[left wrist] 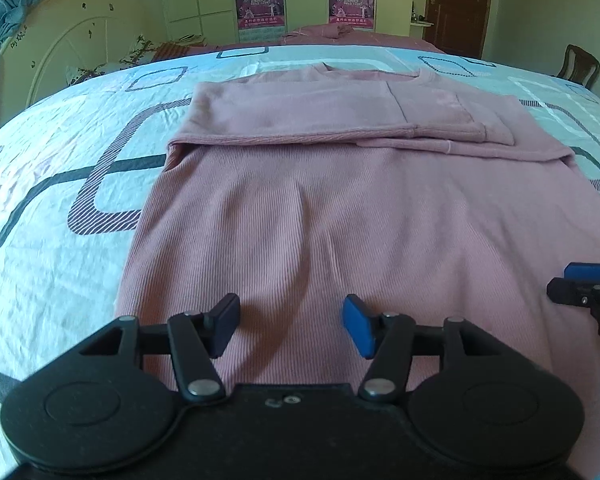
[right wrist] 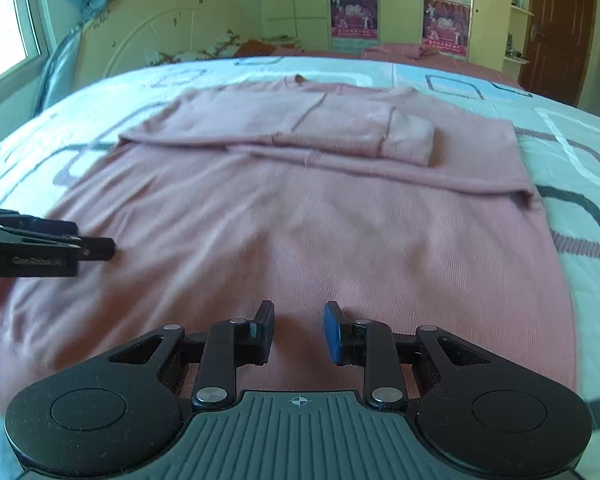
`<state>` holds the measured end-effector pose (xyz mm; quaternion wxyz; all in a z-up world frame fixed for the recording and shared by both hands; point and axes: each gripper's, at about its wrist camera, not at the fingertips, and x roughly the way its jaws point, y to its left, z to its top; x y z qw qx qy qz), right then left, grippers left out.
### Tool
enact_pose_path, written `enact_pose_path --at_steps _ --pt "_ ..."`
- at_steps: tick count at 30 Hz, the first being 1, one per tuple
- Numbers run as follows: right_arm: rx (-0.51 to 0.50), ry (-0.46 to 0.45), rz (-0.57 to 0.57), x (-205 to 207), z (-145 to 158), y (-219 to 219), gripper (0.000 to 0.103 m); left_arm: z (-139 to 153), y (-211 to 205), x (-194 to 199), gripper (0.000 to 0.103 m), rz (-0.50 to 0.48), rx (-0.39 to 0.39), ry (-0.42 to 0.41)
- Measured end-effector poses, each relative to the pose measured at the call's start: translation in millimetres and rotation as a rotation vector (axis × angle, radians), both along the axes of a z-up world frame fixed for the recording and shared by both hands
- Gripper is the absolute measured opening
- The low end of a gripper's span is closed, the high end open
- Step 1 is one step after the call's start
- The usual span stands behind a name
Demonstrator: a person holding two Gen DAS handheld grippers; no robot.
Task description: Fold small clothes
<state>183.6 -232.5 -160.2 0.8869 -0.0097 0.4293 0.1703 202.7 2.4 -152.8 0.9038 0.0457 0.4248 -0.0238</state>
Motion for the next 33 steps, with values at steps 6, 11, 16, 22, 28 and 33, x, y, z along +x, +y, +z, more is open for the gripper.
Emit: enact_pose_path --at_steps 6,11,16,22,28,33 --pt "-0.063 -0.024 -0.076 -28 1 -13 0.027 3 13 -28 0.058 0.006 -0.003 -0.005" --pt "-0.076 -0.033 -0.138 -53 8 -30 0.034 11 19 -50 0.060 0.010 -0.011 -0.023" --pt "-0.090 -0.066 -0.189 -75 17 -45 0.061 21 29 -71 0.060 0.016 -0.010 -0.062" --pt "-0.091 -0.060 -0.254 -96 20 -72 0.061 24 57 -90 0.061 0.080 -0.016 -0.061" --pt "-0.084 -0.027 -0.312 -109 15 -94 0.061 14 85 -99 0.059 0.152 -0.070 -0.010" --pt "-0.071 0.003 -0.340 -116 10 -102 0.061 8 89 -103 0.051 0.144 -0.153 0.015"
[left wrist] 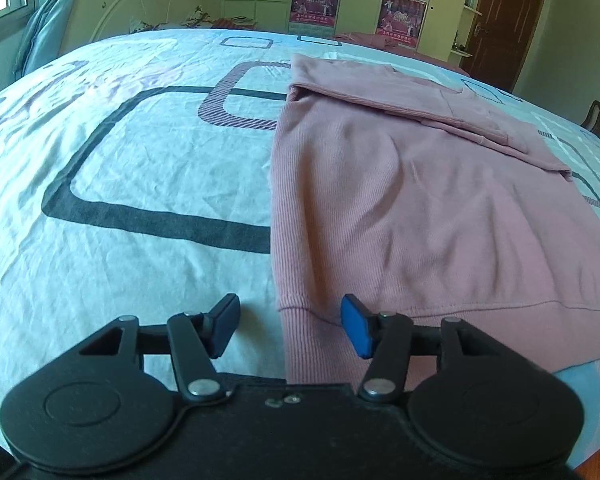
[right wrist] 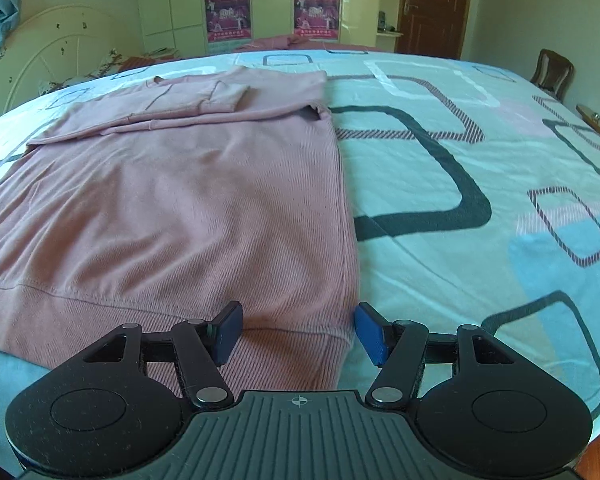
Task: Fold small clothes
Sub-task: 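Grasp the sweatshirt hem with the left gripper while the right gripper grasps it too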
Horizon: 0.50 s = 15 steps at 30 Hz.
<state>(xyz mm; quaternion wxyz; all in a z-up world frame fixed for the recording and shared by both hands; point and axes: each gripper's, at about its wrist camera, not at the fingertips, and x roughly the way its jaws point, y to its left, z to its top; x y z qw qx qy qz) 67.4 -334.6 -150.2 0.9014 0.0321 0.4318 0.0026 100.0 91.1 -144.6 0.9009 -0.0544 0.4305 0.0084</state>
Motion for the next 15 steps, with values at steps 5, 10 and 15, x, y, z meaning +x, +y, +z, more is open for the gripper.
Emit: enact_pose_path --at_steps 5,10,15 --pt "0.037 0.030 -0.010 -2.6 -2.9 -3.3 0.061 -2.0 -1.9 0.6 0.038 -0.038 -0.054 0.026" --pt "0.092 0.045 -0.023 -7.2 -1.0 -7.0 0.039 -2.4 -1.8 3.5 0.014 -0.075 -0.106 0.058" --pt "0.129 0.067 -0.012 -6.0 1.3 -6.7 0.015 -1.7 -3.9 8.0 0.006 -0.106 -0.129 0.083"
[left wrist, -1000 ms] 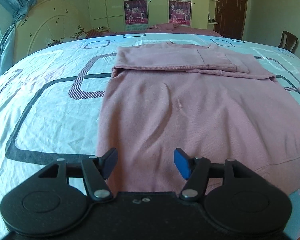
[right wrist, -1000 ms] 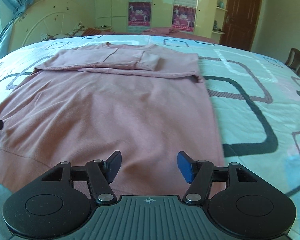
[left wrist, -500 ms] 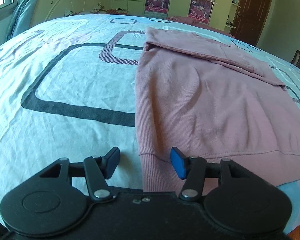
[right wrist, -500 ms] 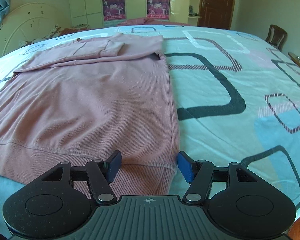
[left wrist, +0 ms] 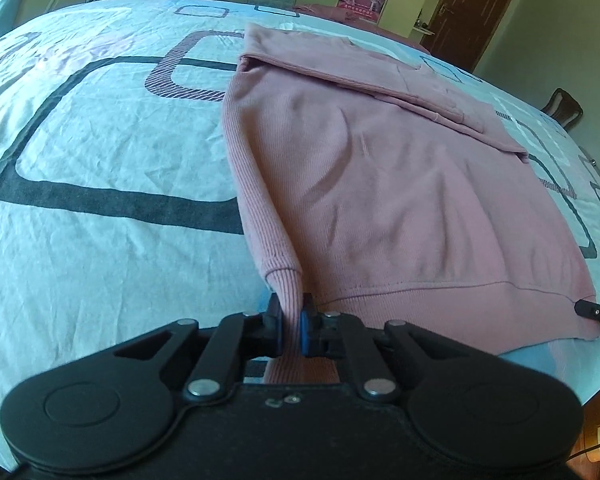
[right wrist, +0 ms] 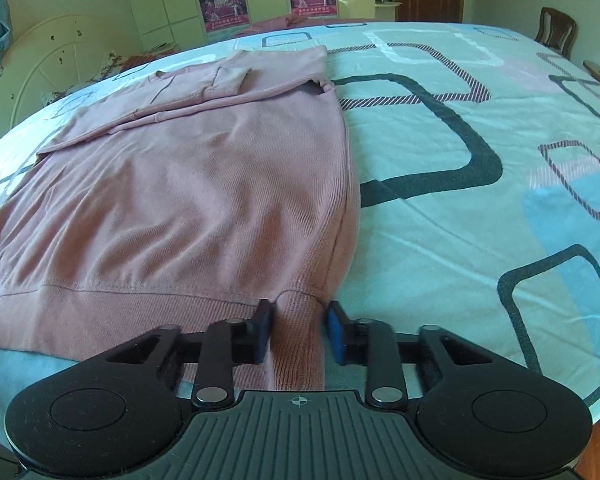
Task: Fold small clothes
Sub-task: 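Grasp the sweatshirt hem with the left gripper while the right gripper grasps it too, then lift the hem with both grippers and fold it toward the collar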
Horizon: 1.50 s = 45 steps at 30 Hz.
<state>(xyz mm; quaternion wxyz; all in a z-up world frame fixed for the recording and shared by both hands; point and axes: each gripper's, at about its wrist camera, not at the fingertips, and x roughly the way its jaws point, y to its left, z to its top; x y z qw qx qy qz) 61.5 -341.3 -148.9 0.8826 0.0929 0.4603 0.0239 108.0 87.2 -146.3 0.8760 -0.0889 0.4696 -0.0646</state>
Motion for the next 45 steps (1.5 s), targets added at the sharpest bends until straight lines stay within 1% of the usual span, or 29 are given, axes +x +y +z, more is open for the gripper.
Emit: enact_pose_path --at_steps 3,6,9,12,14,18,21,27,31,35,41,43,45 --pt "0.009 -0.005 0.008 0 6 3 0.014 6 5 3 0.004 0.009 -0.043 -0.009" --pt "0.068 -0.032 -0.001 2 17 -2 0.014 19 6 6 0.004 0.011 -0.072 -0.048" --pt "0.094 -0.059 0.006 9 31 -6 0.014 35 2 13 0.004 0.010 -0.095 -0.096" --pt "0.103 -0.093 0.018 19 45 -5 0.014 52 -3 24 0.004 0.007 -0.096 -0.164" --pt "0.109 -0.118 0.023 27 54 -5 0.014 63 -3 32 0.004 0.020 -0.111 -0.205" --pt "0.133 -0.172 0.017 50 72 -9 0.014 81 -2 56 0.004 0.039 -0.123 -0.273" --pt "0.137 -0.207 0.015 75 83 -13 0.014 87 2 82 0.004 0.058 -0.145 -0.292" --pt "0.131 -0.259 0.019 135 97 -16 0.014 96 0 137 0.004 0.086 -0.152 -0.350" --pt "0.142 -0.281 0.005 182 99 -19 0.014 96 -7 177 0.004 0.091 -0.137 -0.371" --pt "0.159 -0.288 -0.015 229 96 -22 0.014 93 -15 219 0.004 0.095 -0.115 -0.374" --pt "0.206 -0.223 -0.061 293 72 -33 0.014 81 -18 276 0.004 0.124 -0.088 -0.336" --pt "0.224 -0.194 -0.080 312 61 -36 0.014 71 -18 293 0.004 0.141 -0.083 -0.314" --pt "0.239 -0.167 -0.098 329 50 -38 0.014 61 -20 307 0.004 0.148 -0.062 -0.295"
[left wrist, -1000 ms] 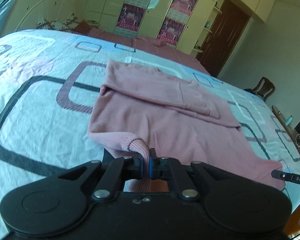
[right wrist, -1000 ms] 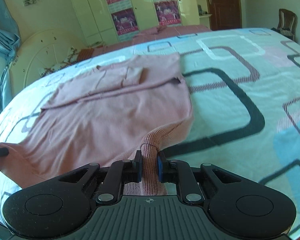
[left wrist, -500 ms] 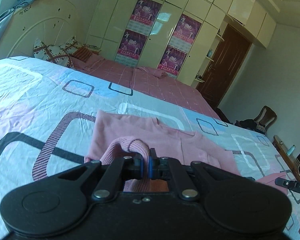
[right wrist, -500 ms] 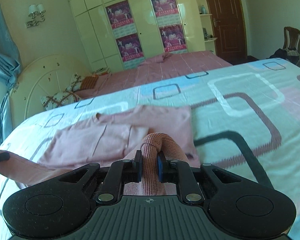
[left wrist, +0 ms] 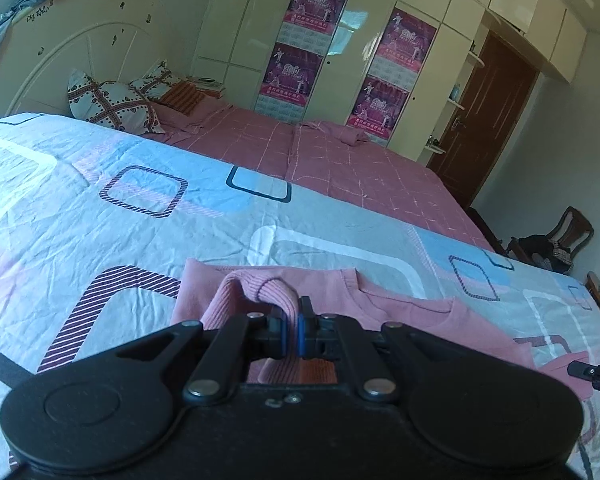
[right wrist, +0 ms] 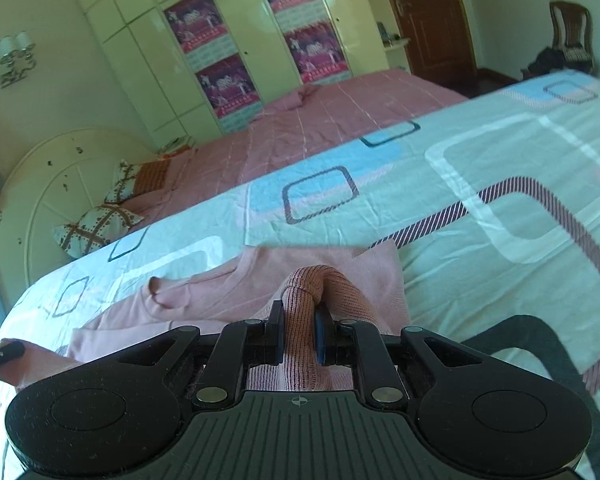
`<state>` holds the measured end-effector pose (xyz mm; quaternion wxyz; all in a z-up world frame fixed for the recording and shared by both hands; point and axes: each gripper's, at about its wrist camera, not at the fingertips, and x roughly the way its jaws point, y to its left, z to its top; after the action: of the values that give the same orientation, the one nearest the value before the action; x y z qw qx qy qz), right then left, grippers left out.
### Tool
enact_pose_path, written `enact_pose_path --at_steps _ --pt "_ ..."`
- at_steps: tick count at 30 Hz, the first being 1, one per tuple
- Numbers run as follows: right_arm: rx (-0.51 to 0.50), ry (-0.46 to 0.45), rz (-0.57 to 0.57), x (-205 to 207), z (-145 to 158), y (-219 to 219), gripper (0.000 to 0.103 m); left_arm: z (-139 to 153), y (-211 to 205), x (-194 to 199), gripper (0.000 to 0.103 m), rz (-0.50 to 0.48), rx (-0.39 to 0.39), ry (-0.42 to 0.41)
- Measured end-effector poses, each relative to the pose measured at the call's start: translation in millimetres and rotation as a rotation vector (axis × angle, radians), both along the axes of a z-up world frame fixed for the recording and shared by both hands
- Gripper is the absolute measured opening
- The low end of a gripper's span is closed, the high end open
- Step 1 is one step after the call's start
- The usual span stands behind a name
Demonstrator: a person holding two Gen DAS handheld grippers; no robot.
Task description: Fold small clothes
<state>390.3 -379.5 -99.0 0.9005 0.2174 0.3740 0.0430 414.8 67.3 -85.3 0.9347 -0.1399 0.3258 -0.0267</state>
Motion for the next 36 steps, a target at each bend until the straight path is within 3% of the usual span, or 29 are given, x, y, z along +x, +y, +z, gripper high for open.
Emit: enact_pose_path --at_steps 6,10,12,13,14,16,21,30,33,35,36 --pt "0.049 0.081 -0.048 40 -34 -6 0.014 -27 -13 36 0.005 0.011 0.082 0.060" --pt "0.077 0.125 -0.063 56 -51 -12 0.016 -38 -15 50 0.017 0.027 0.122 0.098" --pt "0.094 0.114 -0.078 59 -52 -16 0.034 -36 -12 49 0.023 0.027 0.127 0.089" --pt "0.092 0.098 -0.088 59 -50 -19 0.039 -34 -10 48 0.037 0.025 0.125 0.082" --pt "0.084 0.082 -0.098 59 -47 -22 0.048 -32 -7 46 0.062 0.033 0.127 0.071" --pt "0.072 0.045 -0.110 59 -41 -30 0.054 -23 -2 40 0.076 0.048 0.141 0.019" --pt "0.058 0.010 -0.050 68 -36 -40 0.054 -18 5 39 0.076 -0.017 0.172 0.014" --pt "-0.009 0.044 0.106 90 -70 -14 0.054 -59 -5 76 0.073 -0.086 0.219 0.117" --pt "-0.046 0.044 0.141 99 -76 -10 0.054 -68 -3 87 0.065 -0.102 0.195 0.139" --pt "-0.062 0.041 0.166 105 -80 -8 0.054 -73 -2 91 0.049 -0.126 0.176 0.154" --pt "-0.070 0.044 0.182 108 -82 -6 0.054 -75 -3 92 0.047 -0.134 0.173 0.156"
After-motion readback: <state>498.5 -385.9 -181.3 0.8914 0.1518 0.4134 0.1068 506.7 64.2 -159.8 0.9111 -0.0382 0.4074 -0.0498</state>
